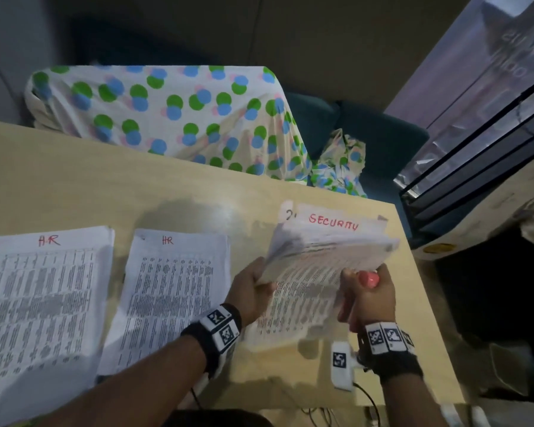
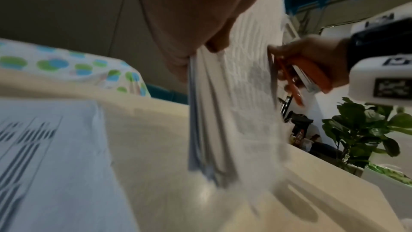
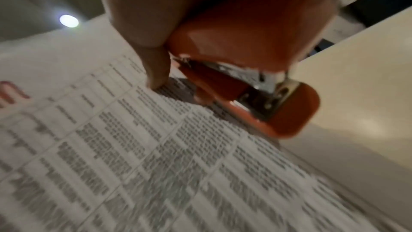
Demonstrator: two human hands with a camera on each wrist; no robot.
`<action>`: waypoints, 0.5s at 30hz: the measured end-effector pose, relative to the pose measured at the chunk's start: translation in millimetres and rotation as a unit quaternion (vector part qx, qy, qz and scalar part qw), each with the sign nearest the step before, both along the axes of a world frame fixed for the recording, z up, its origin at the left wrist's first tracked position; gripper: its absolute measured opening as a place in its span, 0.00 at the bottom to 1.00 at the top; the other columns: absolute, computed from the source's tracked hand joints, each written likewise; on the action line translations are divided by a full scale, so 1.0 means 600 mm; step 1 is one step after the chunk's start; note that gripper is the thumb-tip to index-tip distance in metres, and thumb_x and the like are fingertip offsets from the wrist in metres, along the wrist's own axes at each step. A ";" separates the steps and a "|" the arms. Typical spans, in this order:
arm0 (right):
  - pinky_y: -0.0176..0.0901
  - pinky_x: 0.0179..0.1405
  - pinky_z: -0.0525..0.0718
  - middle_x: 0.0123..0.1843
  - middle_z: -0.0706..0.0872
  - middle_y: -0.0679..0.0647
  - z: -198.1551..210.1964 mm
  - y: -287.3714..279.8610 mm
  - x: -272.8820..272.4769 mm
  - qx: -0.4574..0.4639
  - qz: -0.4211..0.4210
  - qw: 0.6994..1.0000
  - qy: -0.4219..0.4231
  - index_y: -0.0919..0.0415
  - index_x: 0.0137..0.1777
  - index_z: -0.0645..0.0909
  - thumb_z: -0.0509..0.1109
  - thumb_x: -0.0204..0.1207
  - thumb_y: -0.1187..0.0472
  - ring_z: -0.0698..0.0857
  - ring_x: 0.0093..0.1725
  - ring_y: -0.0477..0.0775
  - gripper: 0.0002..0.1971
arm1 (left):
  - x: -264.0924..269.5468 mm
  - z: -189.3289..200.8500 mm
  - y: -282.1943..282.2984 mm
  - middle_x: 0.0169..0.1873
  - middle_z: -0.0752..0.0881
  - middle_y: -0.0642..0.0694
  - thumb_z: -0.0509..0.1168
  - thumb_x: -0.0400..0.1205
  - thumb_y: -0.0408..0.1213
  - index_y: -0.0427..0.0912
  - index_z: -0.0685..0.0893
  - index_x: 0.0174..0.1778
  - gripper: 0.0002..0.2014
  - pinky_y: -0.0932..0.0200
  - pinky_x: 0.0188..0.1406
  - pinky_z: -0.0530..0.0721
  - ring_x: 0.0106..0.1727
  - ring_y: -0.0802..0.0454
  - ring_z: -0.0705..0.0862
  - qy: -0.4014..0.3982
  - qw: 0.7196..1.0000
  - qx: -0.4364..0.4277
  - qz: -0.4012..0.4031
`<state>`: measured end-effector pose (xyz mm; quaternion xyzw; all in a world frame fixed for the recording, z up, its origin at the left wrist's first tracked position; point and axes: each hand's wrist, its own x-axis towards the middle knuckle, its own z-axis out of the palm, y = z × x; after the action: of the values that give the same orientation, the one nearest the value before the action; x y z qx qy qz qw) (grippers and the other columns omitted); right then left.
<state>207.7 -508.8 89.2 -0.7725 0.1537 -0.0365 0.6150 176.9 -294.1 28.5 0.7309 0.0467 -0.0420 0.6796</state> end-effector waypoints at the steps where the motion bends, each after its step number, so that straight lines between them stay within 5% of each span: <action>1: 0.52 0.16 0.81 0.37 0.82 0.78 0.010 0.006 -0.002 -0.015 -0.012 1.000 -0.023 0.63 0.58 0.77 0.73 0.76 0.69 0.78 0.20 0.75 0.13 | 0.001 0.006 -0.004 0.40 0.81 0.35 0.60 0.79 0.22 0.45 0.80 0.53 0.15 0.61 0.25 0.80 0.30 0.55 0.78 -0.021 0.999 0.024 0.012; 5: 0.47 0.11 0.77 0.32 0.83 0.76 0.006 0.020 -0.017 -0.027 -0.041 0.998 -0.047 0.70 0.53 0.73 0.73 0.79 0.64 0.75 0.15 0.81 0.12 | -0.010 0.018 -0.018 0.39 0.83 0.50 0.56 0.80 0.21 0.46 0.85 0.46 0.17 0.69 0.39 0.78 0.43 0.56 0.80 -0.095 0.990 0.101 0.034; 8: 0.48 0.12 0.81 0.36 0.88 0.70 -0.018 0.022 -0.037 -0.081 -0.043 0.996 -0.010 0.67 0.53 0.76 0.75 0.76 0.61 0.85 0.21 0.69 0.13 | -0.036 0.019 -0.022 0.44 0.84 0.57 0.63 0.81 0.31 0.58 0.81 0.48 0.13 0.71 0.45 0.78 0.45 0.64 0.81 -0.124 0.986 0.115 0.005; 10: 0.55 0.15 0.84 0.37 0.88 0.68 -0.032 0.020 -0.045 -0.096 -0.034 0.995 0.002 0.61 0.52 0.76 0.76 0.75 0.58 0.85 0.19 0.65 0.12 | -0.039 0.032 -0.023 0.52 0.84 0.58 0.69 0.77 0.35 0.55 0.77 0.60 0.17 0.72 0.48 0.80 0.52 0.65 0.84 -0.112 0.993 0.030 -0.001; 12: 0.62 0.13 0.82 0.37 0.88 0.69 -0.031 0.017 -0.048 -0.095 -0.029 0.995 0.005 0.60 0.54 0.75 0.76 0.75 0.59 0.83 0.18 0.71 0.14 | -0.033 0.052 -0.020 0.59 0.84 0.51 0.72 0.75 0.37 0.46 0.76 0.65 0.23 0.67 0.52 0.84 0.58 0.58 0.84 -0.148 0.988 -0.041 0.001; 15: 0.52 0.09 0.78 0.41 0.85 0.75 -0.001 0.010 -0.045 -0.058 -0.035 0.997 -0.032 0.57 0.64 0.72 0.76 0.75 0.65 0.80 0.21 0.80 0.21 | -0.016 0.078 -0.011 0.56 0.87 0.51 0.70 0.76 0.44 0.47 0.81 0.61 0.18 0.58 0.51 0.86 0.55 0.55 0.87 -0.198 0.977 -0.071 0.030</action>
<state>181.0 -502.7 88.5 -0.7994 0.1584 -0.0910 0.5723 167.2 -300.8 75.1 0.6726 -0.0703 0.1207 0.7267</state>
